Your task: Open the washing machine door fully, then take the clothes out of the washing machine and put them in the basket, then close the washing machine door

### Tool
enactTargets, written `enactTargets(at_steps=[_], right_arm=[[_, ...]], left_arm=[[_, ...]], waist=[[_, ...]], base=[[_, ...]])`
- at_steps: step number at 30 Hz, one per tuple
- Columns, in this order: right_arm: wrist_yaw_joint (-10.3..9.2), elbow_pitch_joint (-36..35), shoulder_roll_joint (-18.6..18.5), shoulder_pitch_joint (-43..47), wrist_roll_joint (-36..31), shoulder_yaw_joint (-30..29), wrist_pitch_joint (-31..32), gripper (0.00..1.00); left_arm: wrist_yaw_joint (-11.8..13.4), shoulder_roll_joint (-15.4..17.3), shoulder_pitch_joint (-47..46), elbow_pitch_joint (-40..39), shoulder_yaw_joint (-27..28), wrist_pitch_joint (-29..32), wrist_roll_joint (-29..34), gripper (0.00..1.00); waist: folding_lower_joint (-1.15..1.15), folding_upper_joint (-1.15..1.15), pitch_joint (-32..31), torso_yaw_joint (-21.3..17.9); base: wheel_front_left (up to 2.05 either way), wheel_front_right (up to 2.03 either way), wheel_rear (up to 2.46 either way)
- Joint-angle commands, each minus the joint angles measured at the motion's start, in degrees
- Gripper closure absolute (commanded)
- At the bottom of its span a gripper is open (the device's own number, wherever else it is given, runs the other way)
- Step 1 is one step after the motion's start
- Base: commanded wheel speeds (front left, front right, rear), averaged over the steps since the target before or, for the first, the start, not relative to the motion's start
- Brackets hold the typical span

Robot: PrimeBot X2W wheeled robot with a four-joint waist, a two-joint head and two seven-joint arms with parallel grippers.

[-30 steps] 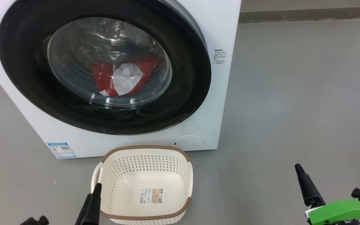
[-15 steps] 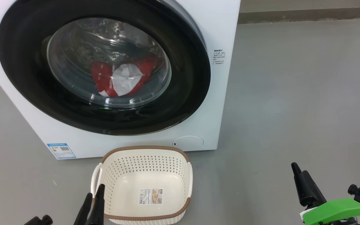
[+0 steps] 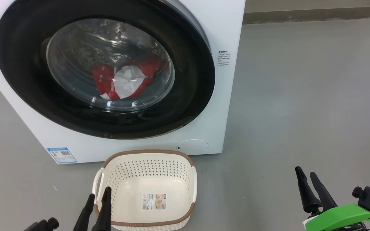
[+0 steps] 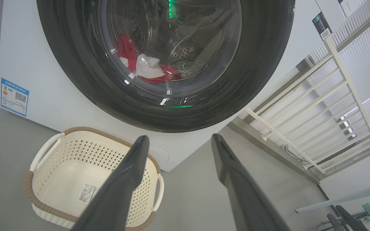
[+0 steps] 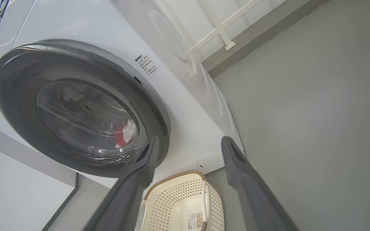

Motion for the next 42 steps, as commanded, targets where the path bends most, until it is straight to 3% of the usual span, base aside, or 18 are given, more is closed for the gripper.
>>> enactTargets(at_steps=[1,42], right_arm=[[0.01,-1.8,-1.2,-0.2,-2.0,1.1,-0.8,0.00],[0.02,-3.9,-2.6,1.4,-24.9,2.3,-7.5,0.00]], left_arm=[[0.2,1.0,-0.3,-1.9,0.9,-1.0,2.0,0.00],[1.9,1.3,0.5,-4.6,-0.9,-7.8,26.2,0.00]], waist=[[0.00,0.00,0.0,0.0],[0.00,0.00,0.5,0.1]], base=[[0.00,0.00,0.00],[0.00,0.00,0.00]])
